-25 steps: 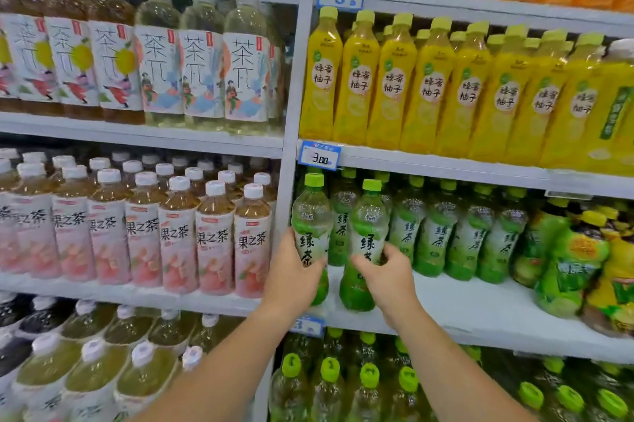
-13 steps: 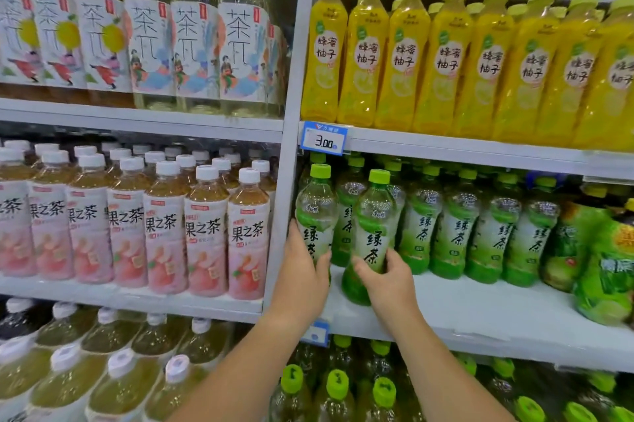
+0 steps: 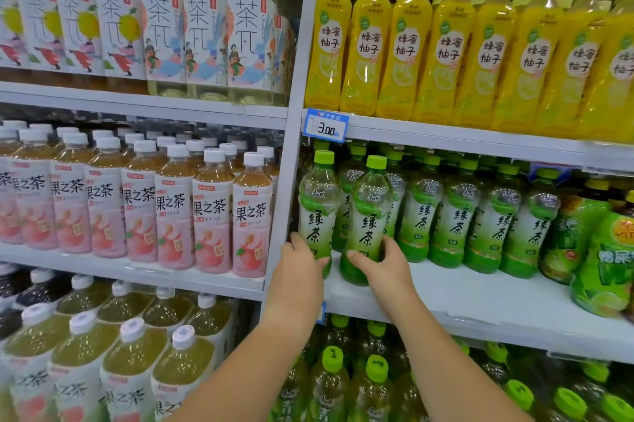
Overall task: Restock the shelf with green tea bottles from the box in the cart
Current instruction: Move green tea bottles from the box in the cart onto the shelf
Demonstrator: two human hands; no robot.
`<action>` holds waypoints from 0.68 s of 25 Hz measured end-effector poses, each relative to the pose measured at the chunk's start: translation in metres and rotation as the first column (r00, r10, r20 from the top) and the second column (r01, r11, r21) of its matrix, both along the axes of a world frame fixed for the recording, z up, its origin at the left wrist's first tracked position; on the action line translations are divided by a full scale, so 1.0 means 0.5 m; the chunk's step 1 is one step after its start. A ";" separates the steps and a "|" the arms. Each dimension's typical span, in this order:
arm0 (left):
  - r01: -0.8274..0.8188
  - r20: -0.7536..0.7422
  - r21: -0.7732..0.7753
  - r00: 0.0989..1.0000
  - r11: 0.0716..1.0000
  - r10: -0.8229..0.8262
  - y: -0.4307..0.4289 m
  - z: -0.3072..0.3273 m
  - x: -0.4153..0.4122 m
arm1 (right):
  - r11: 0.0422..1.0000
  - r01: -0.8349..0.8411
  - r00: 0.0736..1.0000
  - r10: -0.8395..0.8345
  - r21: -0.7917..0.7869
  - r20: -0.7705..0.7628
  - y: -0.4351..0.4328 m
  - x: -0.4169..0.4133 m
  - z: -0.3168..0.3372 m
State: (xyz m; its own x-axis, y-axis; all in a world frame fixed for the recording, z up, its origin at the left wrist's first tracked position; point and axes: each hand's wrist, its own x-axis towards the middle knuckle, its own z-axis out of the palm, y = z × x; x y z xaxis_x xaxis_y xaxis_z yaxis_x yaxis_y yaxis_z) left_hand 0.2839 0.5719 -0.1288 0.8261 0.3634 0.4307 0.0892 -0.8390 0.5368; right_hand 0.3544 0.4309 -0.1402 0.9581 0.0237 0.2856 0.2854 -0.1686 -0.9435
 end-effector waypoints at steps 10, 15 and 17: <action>-0.328 0.287 0.393 0.931 0.859 0.224 0.025 -0.031 0.001 | 0.999 -0.016 0.998 0.018 -0.028 0.056 -0.004 0.011 -0.016; -0.320 0.309 0.386 0.929 0.865 0.206 0.027 -0.039 0.032 | 0.990 -0.029 0.995 0.042 -0.136 0.092 0.013 0.009 -0.017; -0.339 0.316 0.386 0.922 0.858 0.223 0.034 -0.036 0.041 | 0.984 -0.030 0.994 0.048 -0.175 0.097 0.013 0.010 -0.015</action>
